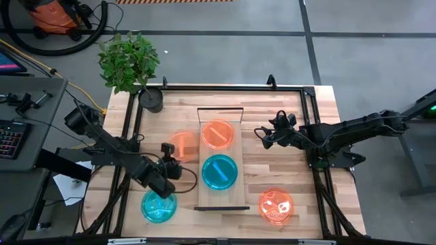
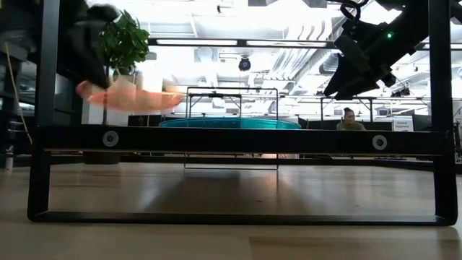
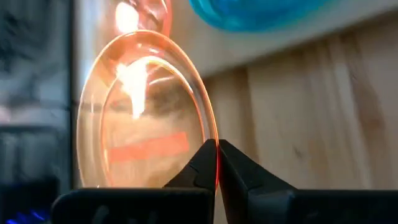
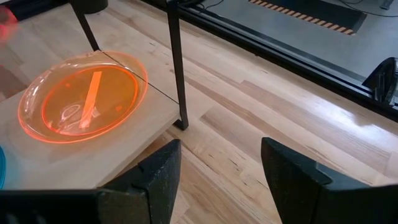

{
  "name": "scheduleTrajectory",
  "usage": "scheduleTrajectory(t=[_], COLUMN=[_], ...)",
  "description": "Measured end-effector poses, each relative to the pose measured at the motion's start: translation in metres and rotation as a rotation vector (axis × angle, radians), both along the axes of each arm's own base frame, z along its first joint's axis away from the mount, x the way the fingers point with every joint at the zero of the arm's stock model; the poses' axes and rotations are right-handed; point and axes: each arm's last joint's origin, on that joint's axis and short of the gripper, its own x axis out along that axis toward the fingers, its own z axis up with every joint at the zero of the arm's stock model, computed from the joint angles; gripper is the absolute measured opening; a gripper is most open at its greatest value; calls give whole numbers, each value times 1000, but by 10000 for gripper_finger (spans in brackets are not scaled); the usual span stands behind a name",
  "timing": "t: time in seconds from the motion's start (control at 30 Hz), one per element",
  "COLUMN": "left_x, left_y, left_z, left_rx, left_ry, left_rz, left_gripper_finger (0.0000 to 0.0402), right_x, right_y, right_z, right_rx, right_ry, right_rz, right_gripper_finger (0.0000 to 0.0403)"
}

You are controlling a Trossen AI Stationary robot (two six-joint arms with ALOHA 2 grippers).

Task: Place and stack plates onto a shelf
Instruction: Stack the left orange plate on top of the orange plate on the shelf

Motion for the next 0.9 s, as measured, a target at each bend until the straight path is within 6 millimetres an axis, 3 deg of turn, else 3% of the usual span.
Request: scheduleTrajectory(t=[0.17,0.33,0.57,0.9], left_x=[28,59,90,108], left_y=[17,56,98,115], left_z=[-1,2,13,-23], left_rx=[37,65,-57,-66], left_ry=[-32,-63,-208,-104], left_rz=[-95,-157,-290,-269], left_gripper_finger=[0,0,0,0], right_x=[0,0,1,1], right_y=[0,0,0,0], right_z=[0,0,1,2], right_rx=[-8,-4,-3,-15], right_ry=[1,-5,-28,-29], right_rz=[-6,-10,-10,-16], right_gripper_finger=[204,204,204,204])
